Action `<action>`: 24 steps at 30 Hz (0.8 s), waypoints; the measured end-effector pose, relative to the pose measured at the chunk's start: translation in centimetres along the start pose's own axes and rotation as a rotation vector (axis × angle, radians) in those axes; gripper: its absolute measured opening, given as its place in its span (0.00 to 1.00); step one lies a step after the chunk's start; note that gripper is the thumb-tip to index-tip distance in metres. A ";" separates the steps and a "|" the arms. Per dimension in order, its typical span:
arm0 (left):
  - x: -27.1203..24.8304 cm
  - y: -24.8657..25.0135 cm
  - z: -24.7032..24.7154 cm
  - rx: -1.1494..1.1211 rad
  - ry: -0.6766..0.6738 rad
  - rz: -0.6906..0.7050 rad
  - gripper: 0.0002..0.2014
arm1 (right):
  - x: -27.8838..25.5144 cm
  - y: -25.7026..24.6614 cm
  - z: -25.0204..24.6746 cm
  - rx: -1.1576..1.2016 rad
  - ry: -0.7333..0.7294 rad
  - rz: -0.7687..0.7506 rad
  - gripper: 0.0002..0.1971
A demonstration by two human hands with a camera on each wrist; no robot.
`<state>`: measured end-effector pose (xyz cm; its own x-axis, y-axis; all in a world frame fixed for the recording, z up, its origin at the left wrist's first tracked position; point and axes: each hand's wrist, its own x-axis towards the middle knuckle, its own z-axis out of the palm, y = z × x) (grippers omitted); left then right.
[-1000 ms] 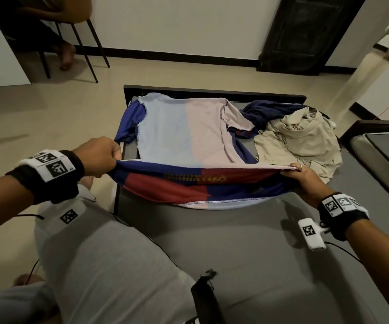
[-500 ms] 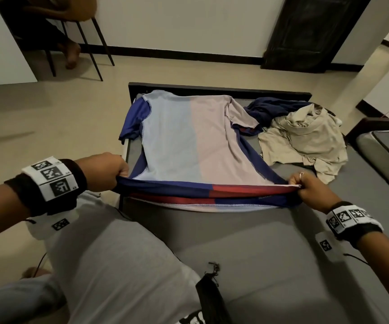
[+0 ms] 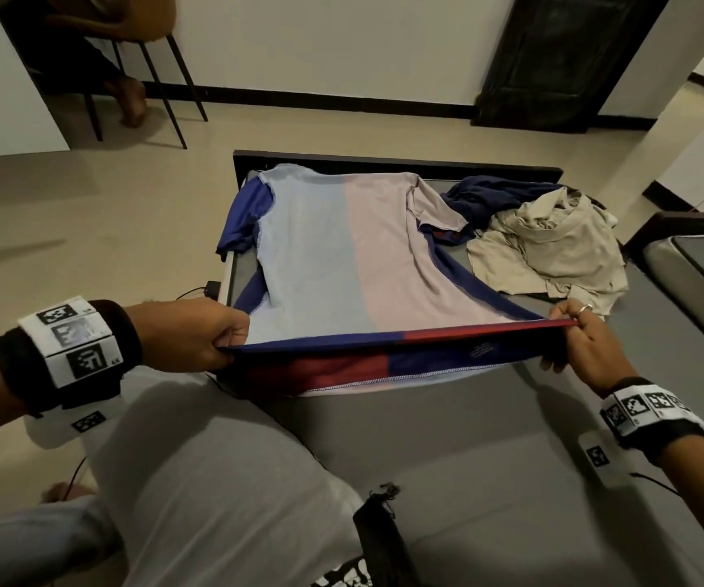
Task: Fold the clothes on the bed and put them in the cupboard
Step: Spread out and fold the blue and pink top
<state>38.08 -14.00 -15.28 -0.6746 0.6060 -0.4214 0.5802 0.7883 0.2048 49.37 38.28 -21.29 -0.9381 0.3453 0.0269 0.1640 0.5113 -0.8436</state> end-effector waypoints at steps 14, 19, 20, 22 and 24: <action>-2.1 3.0 0.6 0.411 0.341 -0.115 0.05 | 0.2 0.3 -0.4 0.301 0.164 0.380 0.20; -1.7 2.6 -0.9 -0.419 0.217 -0.366 0.10 | -0.4 0.7 -1.1 0.184 0.003 0.439 0.19; -1.6 2.6 -1.2 -0.643 0.244 -0.386 0.12 | -0.5 0.8 -1.3 0.183 -0.021 0.450 0.19; -1.5 2.4 -1.8 -0.906 0.334 -0.398 0.17 | -0.6 1.0 -1.4 0.203 -0.046 0.466 0.18; -1.3 2.0 -2.1 -0.984 0.398 -0.407 0.18 | -0.7 1.1 -1.2 0.224 -0.054 0.466 0.18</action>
<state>39.13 -13.01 -12.45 -0.9300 0.1376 -0.3408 -0.2074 0.5690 0.7958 50.54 39.59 -21.60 -0.7966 0.4519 -0.4015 0.5041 0.1301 -0.8538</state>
